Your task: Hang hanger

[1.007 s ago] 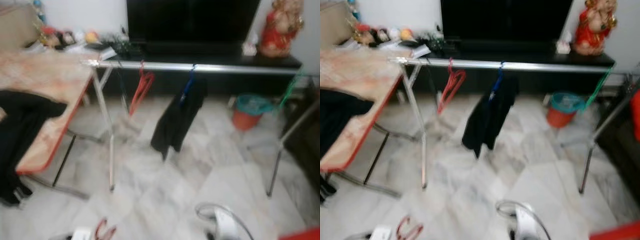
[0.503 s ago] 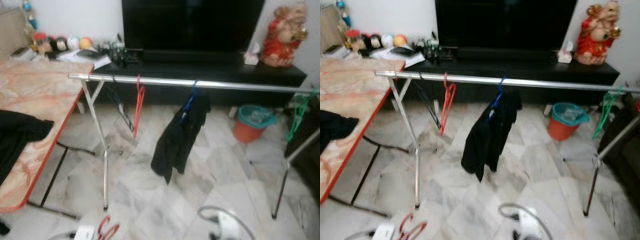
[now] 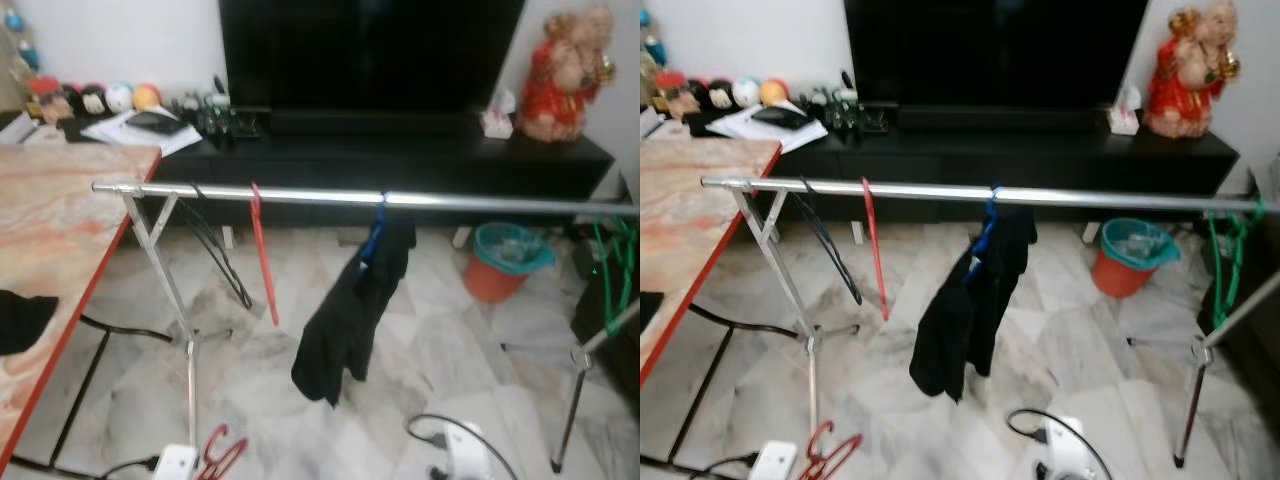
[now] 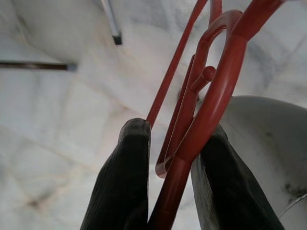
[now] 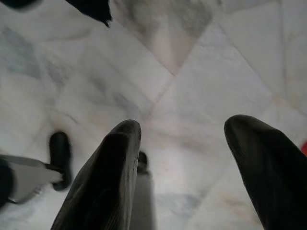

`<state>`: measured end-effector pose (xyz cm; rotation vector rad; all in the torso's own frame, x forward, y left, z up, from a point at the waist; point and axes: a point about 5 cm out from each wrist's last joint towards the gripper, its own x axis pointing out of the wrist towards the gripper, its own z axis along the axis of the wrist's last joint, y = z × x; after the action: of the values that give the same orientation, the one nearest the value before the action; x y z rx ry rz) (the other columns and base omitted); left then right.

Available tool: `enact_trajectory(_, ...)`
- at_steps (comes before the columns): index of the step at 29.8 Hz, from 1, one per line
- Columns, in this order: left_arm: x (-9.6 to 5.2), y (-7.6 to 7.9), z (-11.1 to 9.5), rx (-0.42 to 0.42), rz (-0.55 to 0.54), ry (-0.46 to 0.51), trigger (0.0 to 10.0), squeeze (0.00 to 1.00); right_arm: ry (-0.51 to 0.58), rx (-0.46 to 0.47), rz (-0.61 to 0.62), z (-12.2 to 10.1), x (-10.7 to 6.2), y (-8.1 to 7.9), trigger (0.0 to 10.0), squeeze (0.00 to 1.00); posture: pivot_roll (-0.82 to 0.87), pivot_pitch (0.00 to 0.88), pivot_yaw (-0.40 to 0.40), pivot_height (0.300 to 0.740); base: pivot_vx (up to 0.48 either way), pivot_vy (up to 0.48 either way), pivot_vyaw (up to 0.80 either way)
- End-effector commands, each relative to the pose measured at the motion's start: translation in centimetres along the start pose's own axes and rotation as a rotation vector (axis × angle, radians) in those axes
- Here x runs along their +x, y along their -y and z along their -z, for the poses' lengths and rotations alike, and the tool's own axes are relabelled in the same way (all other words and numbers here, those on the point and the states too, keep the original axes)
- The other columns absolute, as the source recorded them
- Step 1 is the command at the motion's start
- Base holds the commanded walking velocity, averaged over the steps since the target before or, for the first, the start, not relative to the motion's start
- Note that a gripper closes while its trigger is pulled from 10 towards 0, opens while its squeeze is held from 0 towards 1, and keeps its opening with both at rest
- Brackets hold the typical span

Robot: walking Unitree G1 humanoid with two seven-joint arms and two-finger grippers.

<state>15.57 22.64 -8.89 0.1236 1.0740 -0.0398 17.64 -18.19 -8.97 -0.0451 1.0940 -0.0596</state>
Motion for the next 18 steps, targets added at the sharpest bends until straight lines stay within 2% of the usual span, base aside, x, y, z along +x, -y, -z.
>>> enact_trajectory(1,0.17,0.78,-0.63,0.026,0.03,0.023,10.0,0.0,-0.011,0.0,0.033,0.27,-0.06,1.24,10.0,0.0,0.04,0.0,-0.02,0.74,0.251,0.0,0.0)
enact_trajectory(5,0.23,1.26,-0.87,0.084,0.068,0.027,10.0,0.0,-0.012,-0.012,0.032,0.23,-0.06,1.25,10.0,0.0,0.04,0.0,-0.02,0.74,0.0,0.0,0.0)
enact_trajectory(14,0.29,1.29,-1.34,0.074,0.052,0.049,10.0,0.0,-0.014,-0.018,0.032,0.25,-0.06,1.27,10.0,0.0,0.04,0.0,-0.022,0.74,0.0,0.0,0.0)
enact_trajectory(18,0.28,1.25,-1.4,0.086,0.047,0.054,10.0,0.0,-0.015,-0.02,0.033,0.25,-0.06,1.29,10.0,0.0,0.04,0.0,-0.022,0.74,0.0,-0.381,0.0)
